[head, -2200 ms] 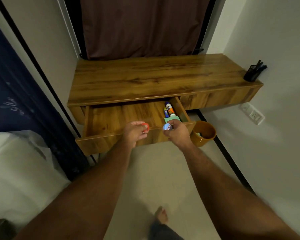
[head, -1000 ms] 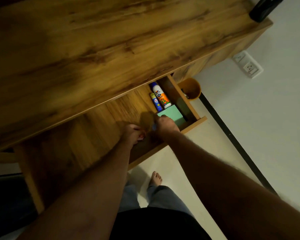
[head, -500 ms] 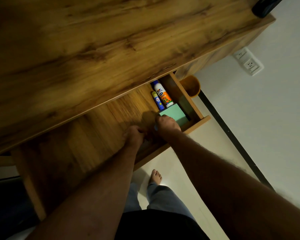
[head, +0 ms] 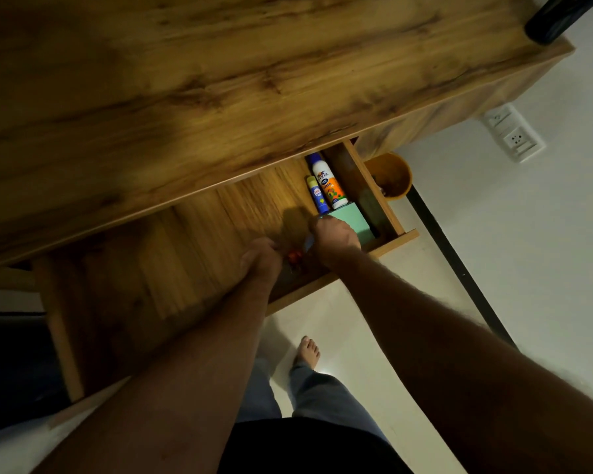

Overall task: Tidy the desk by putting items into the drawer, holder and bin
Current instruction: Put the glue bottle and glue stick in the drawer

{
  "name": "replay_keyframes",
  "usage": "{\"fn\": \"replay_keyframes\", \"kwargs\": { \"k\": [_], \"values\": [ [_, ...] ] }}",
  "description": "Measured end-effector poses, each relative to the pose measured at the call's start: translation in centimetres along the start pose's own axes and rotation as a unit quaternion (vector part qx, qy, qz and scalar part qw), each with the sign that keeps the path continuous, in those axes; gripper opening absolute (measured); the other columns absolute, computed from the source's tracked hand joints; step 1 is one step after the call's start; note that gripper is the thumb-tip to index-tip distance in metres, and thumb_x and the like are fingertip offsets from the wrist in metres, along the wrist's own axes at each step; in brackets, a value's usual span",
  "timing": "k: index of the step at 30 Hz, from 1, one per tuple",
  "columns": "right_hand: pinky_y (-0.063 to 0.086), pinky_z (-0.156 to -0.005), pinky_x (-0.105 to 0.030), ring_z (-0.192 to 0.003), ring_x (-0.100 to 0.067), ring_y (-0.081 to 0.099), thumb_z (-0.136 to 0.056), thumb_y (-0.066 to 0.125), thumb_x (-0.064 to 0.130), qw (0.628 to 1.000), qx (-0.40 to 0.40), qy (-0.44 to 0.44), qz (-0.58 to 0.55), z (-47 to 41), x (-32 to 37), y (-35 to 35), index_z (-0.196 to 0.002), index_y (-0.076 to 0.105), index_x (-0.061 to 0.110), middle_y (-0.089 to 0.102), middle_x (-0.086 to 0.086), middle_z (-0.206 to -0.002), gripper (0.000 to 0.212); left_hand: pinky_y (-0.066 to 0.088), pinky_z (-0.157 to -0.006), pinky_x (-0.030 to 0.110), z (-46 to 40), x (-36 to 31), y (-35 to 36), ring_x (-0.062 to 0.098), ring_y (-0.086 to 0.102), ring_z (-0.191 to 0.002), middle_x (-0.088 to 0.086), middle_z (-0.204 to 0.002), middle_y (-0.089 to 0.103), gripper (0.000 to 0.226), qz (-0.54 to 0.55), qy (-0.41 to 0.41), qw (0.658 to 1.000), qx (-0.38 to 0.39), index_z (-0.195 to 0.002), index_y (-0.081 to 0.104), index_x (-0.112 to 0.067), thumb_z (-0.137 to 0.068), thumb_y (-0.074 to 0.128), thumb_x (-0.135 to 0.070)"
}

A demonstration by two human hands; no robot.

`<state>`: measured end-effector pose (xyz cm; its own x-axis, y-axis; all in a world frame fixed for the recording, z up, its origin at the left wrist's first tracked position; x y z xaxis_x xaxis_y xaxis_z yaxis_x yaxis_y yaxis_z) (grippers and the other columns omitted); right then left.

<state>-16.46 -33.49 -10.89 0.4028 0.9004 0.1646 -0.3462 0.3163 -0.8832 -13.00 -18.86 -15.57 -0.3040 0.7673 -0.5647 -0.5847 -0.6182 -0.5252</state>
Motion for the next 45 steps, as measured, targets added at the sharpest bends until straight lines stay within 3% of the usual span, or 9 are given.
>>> {"fn": "replay_keyframes", "kwargs": {
  "k": [2,8,12,15,20,27,32,36,45],
  "values": [
    [0.05,-0.073,-0.034,-0.098,-0.025,0.064,-0.087,0.068,0.036,0.999,-0.044,0.002,0.017,0.0,-0.8,-1.2,-0.112,0.063,0.014,0.064,-0.007,-0.105,0.034,0.056,-0.084,0.04,1.1,-0.5,-1.1,0.03,0.066,-0.096,0.013,-0.108,0.07,0.027,0.009,0.016,0.998,-0.055,-0.106,0.068,-0.01,-0.09,0.061,-0.031],
    [0.048,-0.067,-0.03,-0.091,-0.03,0.066,-0.09,0.06,0.04,0.994,-0.107,-0.022,-0.03,0.7,-2.6,-5.5,-0.106,0.067,0.016,0.068,-0.011,-0.099,0.029,0.055,-0.079,0.038,6.0,-3.8,-4.6,0.019,0.064,-0.086,0.002,-0.089,0.068,0.022,0.041,0.094,0.984,-0.145,-0.095,0.066,-0.02,-0.093,0.056,-0.04],
    [0.056,-0.071,-0.037,-0.079,-0.026,0.067,-0.088,0.068,0.032,0.97,-0.041,-0.073,-0.23,3.2,-1.4,-6.4,-0.082,0.068,0.012,0.067,-0.01,-0.082,0.021,0.058,-0.069,0.035,7.7,-3.7,-6.0,0.015,0.07,-0.078,-0.004,-0.081,0.071,0.02,0.179,0.057,0.971,-0.149,-0.087,0.065,-0.026,-0.091,0.059,-0.044],
    [0.05,-0.048,-0.032,-0.054,-0.024,0.06,-0.09,0.068,0.025,0.91,0.045,-0.061,-0.407,5.9,0.5,-5.8,-0.077,0.058,0.012,0.062,-0.011,-0.066,0.021,0.049,-0.052,0.026,9.5,-2.5,-5.8,0.013,0.071,-0.074,-0.003,-0.084,0.072,0.025,0.349,-0.019,0.927,-0.135,-0.104,0.065,-0.016,-0.093,0.06,-0.038],
    [0.049,-0.047,-0.023,-0.055,-0.019,0.066,-0.09,0.067,0.031,0.904,0.19,-0.064,-0.378,9.1,2.2,-2.0,-0.098,0.054,0.018,0.069,-0.011,-0.076,0.021,0.047,-0.051,0.024,12.8,0.1,-3.2,0.013,0.064,-0.062,0.002,-0.076,0.067,0.02,0.399,-0.074,0.909,-0.093,-0.096,0.062,-0.013,-0.095,0.059,-0.033],
    [0.056,-0.064,-0.031,-0.071,-0.027,0.074,-0.092,0.059,0.045,0.903,0.24,0.011,-0.356,12.1,1.9,0.6,-0.106,0.06,0.004,0.075,-0.015,-0.085,0.043,0.05,-0.06,0.029,15.4,4.2,-0.6,0.017,0.065,-0.065,0.005,-0.073,0.068,0.035,0.371,-0.121,0.921,-0.004,-0.083,0.064,-0.01,-0.095,0.055,-0.042],
    [0.053,-0.066,-0.032,-0.083,-0.026,0.07,-0.093,0.06,0.036,0.901,0.195,0.029,-0.387,12.5,2.5,1.5,-0.109,0.061,0.008,0.068,-0.011,-0.095,0.032,0.048,-0.058,0.031,16.1,7.1,-1.3,0.016,0.065,-0.073,0.004,-0.08,0.067,0.035,0.393,-0.154,0.907,0.01,-0.087,0.065,-0.01,-0.095,0.055,-0.043],
    [0.052,-0.06,-0.029,-0.066,-0.022,0.065,-0.087,0.069,0.022,0.893,0.142,0.046,-0.425,12.4,3.1,2.0,-0.105,0.06,0.006,0.065,-0.012,-0.078,0.026,0.048,-0.056,0.029,16.1,8.5,-2.5,0.017,0.065,-0.071,0.006,-0.08,0.067,0.024,0.405,-0.126,0.905,-0.033,-0.083,0.064,-0.012,-0.093,0.062,-0.034],
    [0.049,-0.053,-0.029,-0.065,-0.026,0.062,-0.089,0.066,0.006,0.874,0.055,0.11,-0.47,11.6,3.7,2.3,-0.089,0.05,0.013,0.064,-0.016,-0.079,0.017,0.057,-0.071,0.033,14.9,8.8,-3.1,0.025,0.07,-0.088,0.011,-0.09,0.072,0.012,0.371,-0.088,0.92,-0.091,-0.084,0.064,-0.013,-0.09,0.066,-0.024]
  ]
}}
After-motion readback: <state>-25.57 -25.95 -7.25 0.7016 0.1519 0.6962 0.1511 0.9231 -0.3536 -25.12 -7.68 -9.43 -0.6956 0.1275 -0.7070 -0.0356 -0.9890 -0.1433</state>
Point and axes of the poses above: each hand's wrist, its own z-axis away from the middle knuckle, its own y-axis out of the palm, x = y × z, the point moved 4 cm from there along -z, towards the middle knuckle
